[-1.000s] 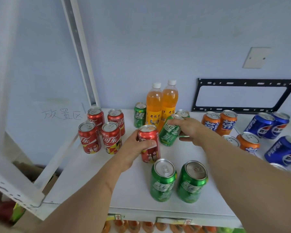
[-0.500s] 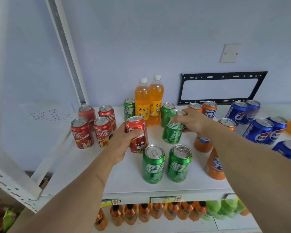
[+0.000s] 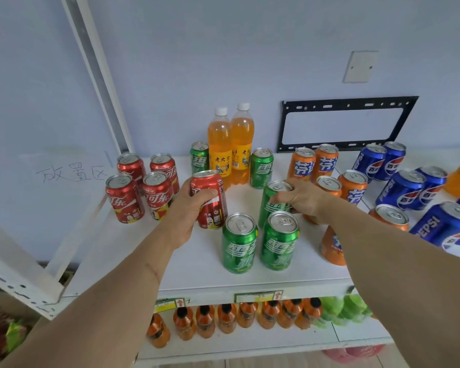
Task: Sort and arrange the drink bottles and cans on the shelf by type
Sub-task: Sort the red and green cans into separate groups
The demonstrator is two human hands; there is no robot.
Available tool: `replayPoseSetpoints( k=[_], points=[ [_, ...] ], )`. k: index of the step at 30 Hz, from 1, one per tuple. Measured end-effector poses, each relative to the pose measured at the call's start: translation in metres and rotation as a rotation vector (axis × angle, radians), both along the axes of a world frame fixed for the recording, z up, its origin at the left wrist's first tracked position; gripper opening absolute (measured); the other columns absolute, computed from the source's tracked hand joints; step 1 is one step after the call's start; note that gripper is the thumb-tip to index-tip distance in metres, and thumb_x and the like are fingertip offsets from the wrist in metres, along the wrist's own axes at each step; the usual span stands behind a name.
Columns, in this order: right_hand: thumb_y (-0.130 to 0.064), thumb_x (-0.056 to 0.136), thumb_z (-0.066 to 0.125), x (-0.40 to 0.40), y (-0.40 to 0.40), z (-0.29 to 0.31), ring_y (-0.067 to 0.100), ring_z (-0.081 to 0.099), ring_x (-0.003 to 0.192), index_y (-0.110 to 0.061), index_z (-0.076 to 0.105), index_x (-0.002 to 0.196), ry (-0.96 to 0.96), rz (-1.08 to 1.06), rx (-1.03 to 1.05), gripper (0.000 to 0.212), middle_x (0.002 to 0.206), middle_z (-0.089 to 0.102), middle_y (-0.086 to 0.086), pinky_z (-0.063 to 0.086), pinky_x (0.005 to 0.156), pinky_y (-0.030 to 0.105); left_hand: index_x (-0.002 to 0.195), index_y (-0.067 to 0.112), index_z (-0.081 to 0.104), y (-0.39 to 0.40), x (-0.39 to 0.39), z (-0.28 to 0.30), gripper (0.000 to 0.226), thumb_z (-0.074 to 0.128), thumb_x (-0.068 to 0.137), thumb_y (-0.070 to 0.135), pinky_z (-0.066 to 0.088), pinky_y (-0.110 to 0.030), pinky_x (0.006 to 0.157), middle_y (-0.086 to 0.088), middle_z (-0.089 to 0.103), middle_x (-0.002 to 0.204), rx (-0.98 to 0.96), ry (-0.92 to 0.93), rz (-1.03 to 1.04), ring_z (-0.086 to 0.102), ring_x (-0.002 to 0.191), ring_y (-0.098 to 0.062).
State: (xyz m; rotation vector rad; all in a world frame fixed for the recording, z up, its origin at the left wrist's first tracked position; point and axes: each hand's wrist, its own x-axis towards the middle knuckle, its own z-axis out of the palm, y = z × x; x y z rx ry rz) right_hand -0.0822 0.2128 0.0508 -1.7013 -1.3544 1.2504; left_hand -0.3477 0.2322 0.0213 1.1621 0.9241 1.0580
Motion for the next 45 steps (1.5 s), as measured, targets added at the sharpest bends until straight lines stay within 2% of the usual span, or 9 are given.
replayPoseSetpoints(
  k=[6,10,15,19,22,25,28,35,45],
  points=[
    [-0.020,0.062,0.079,-0.006,0.002,0.003,0.029,0.067,0.102,-0.018,0.064,0.111,-0.051,0.098,-0.003,0.051,0.102,0.073,0.007,0.050,0.098,0.048,0.131,0.023,0.054,-0.004,-0.004,0.005,0.058,0.074,0.076,0.025,0.051,-0.048,0.098,-0.004,0.070,0.117,0.044,0.052,0.014,0.068,0.109,-0.023],
    [-0.005,0.074,0.071,-0.006,0.002,0.007,0.029,0.065,0.103,-0.015,0.065,0.107,-0.100,0.139,-0.028,0.035,0.103,0.072,0.009,0.049,0.096,0.043,0.124,0.028,0.056,-0.008,-0.007,0.006,0.042,0.069,0.087,0.013,0.052,-0.039,0.092,0.000,0.070,0.114,0.062,0.101,0.057,0.067,0.106,-0.019],
    [-0.020,0.086,0.068,-0.012,-0.007,0.029,0.018,0.056,0.096,-0.020,0.050,0.120,-0.161,0.066,0.023,0.039,0.108,0.059,0.001,0.041,0.081,0.029,0.117,0.030,0.057,-0.019,-0.016,0.015,0.040,0.072,0.085,0.010,0.050,-0.024,0.081,0.008,0.069,0.109,0.105,0.186,0.102,0.067,0.097,-0.004],
    [-0.031,0.093,0.055,-0.038,-0.011,0.059,0.026,0.055,0.109,-0.017,0.061,0.125,-0.732,0.116,0.307,0.035,0.124,0.060,0.009,0.045,0.084,0.032,0.123,0.032,0.056,-0.026,-0.033,0.022,0.053,0.079,0.079,0.017,0.048,-0.038,0.098,0.007,0.068,0.118,0.108,0.259,0.131,0.063,0.110,-0.013],
    [-0.035,0.094,0.045,-0.073,-0.011,0.068,0.025,0.057,0.095,-0.021,0.065,0.102,-1.076,0.288,0.426,0.026,0.104,0.064,0.005,0.046,0.074,0.032,0.128,0.029,0.057,-0.034,-0.046,0.028,0.060,0.083,0.074,0.019,0.047,-0.044,0.102,0.007,0.070,0.117,0.113,0.300,0.131,0.064,0.111,-0.015],
    [-0.036,0.093,0.041,-0.110,-0.018,0.067,0.023,0.057,0.082,-0.020,0.059,0.084,-1.219,0.402,0.539,0.026,0.086,0.061,0.001,0.047,0.067,0.032,0.128,0.029,0.059,-0.042,-0.059,0.031,0.072,0.086,0.062,0.029,0.047,-0.048,0.103,0.006,0.071,0.116,0.116,0.316,0.131,0.065,0.111,-0.016],
    [-0.036,0.093,0.042,-0.140,-0.028,0.056,0.023,0.059,0.079,-0.019,0.061,0.086,-1.249,0.451,0.574,0.026,0.084,0.062,0.001,0.051,0.065,0.033,0.129,0.028,0.059,-0.047,-0.076,0.031,0.080,0.085,0.053,0.035,0.047,-0.048,0.104,0.004,0.071,0.117,0.124,0.297,0.117,0.066,0.112,-0.018],
    [-0.037,0.096,0.039,-0.200,-0.042,0.023,0.026,0.060,0.103,-0.021,0.063,0.116,-1.249,0.505,0.513,0.035,0.112,0.065,0.004,0.050,0.078,0.034,0.131,0.031,0.057,-0.063,-0.134,0.009,0.075,0.083,0.061,0.027,0.047,-0.047,0.103,0.006,0.070,0.120,0.111,0.275,0.131,0.065,0.112,-0.016],
    [-0.040,0.096,0.039,-0.262,-0.062,-0.018,0.026,0.058,0.106,-0.022,0.061,0.121,-1.202,0.463,0.408,0.037,0.116,0.062,0.002,0.050,0.083,0.036,0.130,0.026,0.054,-0.065,-0.187,-0.027,0.064,0.082,0.075,0.011,0.052,-0.043,0.097,0.006,0.068,0.114,0.074,0.250,0.381,0.065,0.104,-0.014]
  ],
)
